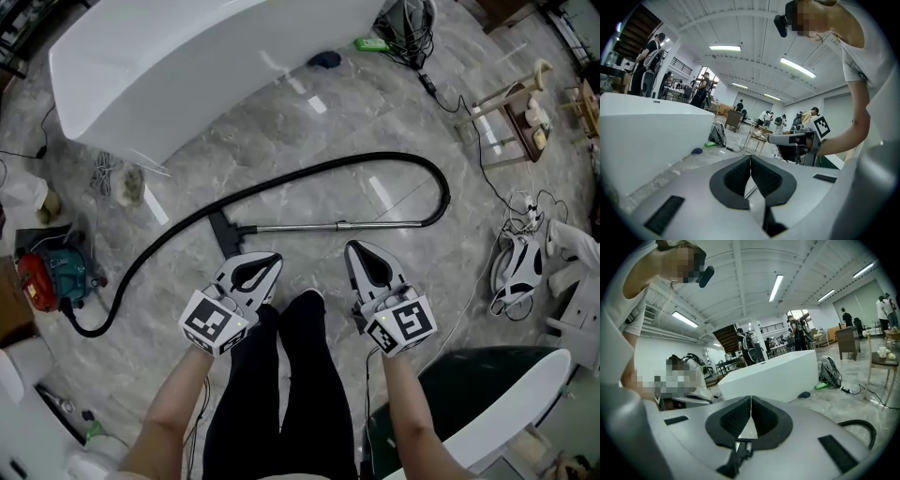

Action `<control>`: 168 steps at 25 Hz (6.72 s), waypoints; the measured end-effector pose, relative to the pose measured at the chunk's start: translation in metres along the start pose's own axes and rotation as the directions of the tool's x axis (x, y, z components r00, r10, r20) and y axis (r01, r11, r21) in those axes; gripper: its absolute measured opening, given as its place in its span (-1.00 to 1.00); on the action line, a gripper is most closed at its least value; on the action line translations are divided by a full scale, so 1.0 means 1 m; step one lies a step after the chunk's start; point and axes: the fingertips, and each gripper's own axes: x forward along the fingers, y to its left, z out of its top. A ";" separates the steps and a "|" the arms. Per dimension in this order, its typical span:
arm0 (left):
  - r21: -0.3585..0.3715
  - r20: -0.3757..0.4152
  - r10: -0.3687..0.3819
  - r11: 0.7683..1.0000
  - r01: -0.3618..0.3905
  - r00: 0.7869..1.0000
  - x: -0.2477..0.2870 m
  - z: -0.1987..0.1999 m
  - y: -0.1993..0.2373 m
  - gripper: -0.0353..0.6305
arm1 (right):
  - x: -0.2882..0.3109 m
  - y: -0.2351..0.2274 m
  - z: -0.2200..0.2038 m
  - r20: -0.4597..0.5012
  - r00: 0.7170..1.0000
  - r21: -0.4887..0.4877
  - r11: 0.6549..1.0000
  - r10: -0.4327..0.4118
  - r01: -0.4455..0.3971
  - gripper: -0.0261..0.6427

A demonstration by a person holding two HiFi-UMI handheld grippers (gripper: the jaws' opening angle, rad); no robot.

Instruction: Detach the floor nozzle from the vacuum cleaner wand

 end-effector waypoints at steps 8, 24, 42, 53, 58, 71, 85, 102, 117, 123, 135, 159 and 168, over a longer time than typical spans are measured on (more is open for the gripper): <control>-0.007 -0.022 -0.002 1.000 0.002 1.000 0.034 -0.079 0.040 -0.86 | 0.029 -0.033 -0.062 0.026 0.999 -0.007 0.999 -0.036 0.037 -0.88; 0.109 -0.066 -0.035 0.993 0.042 0.997 0.115 -0.227 0.125 -0.86 | 0.100 -0.111 -0.226 0.060 0.997 -0.026 0.998 -0.047 0.048 -0.88; 0.144 -0.026 -0.068 0.987 0.071 0.997 0.214 -0.353 0.197 -0.86 | 0.195 -0.179 -0.358 0.075 0.994 -0.096 0.993 0.079 -0.071 -0.88; 0.254 -0.102 -0.062 0.964 0.086 0.993 0.201 -0.399 0.243 -0.86 | 0.256 -0.142 -0.439 -0.266 0.876 -0.228 0.856 0.403 -0.463 -0.87; 0.254 -0.164 -0.057 0.962 0.098 0.985 0.166 -0.414 0.251 -0.86 | 0.267 -0.109 -0.468 -0.390 0.787 -0.209 0.787 0.477 -0.581 -0.87; 0.321 -0.541 0.056 0.936 0.145 0.839 0.103 -0.519 0.274 -0.22 | 0.287 -0.062 -0.566 -0.743 0.572 -0.290 0.604 0.348 -0.742 -0.16; 0.528 -0.799 0.288 0.757 0.385 0.528 0.125 -0.591 0.306 -0.21 | 0.312 -0.053 -0.627 -0.843 0.533 -0.461 0.416 0.070 -0.784 -0.43; 0.520 -0.802 0.295 0.772 0.364 0.519 0.075 -0.595 0.324 -0.36 | 0.289 -0.065 -0.629 -0.846 0.524 -0.439 0.435 0.094 -0.786 -0.44; 0.463 -0.748 0.171 0.827 0.320 0.641 0.099 -0.590 0.298 0.15 | 0.282 -0.060 -0.610 -0.779 0.587 -0.397 0.551 0.219 -0.734 -0.08; 0.338 -0.634 0.045 0.914 0.225 0.772 0.106 -0.548 0.281 0.16 | 0.278 -0.059 -0.591 -0.706 0.636 -0.333 0.648 0.310 -0.685 -0.08; 0.077 -0.184 0.010 0.997 0.004 0.983 0.130 -0.471 0.252 -0.02 | 0.254 -0.095 -0.493 -0.152 0.900 -0.006 0.910 0.409 -0.415 -0.17; 0.070 0.120 0.243 0.965 -0.252 0.963 0.111 -0.292 0.240 -0.87 | 0.191 -0.132 -0.350 0.002 0.998 -0.060 0.996 0.070 -0.070 -0.88; -0.003 0.081 0.297 0.955 -0.298 0.951 0.055 -0.162 0.174 -0.87 | 0.131 -0.089 -0.215 -0.053 0.998 -0.061 0.998 -0.037 0.034 -0.88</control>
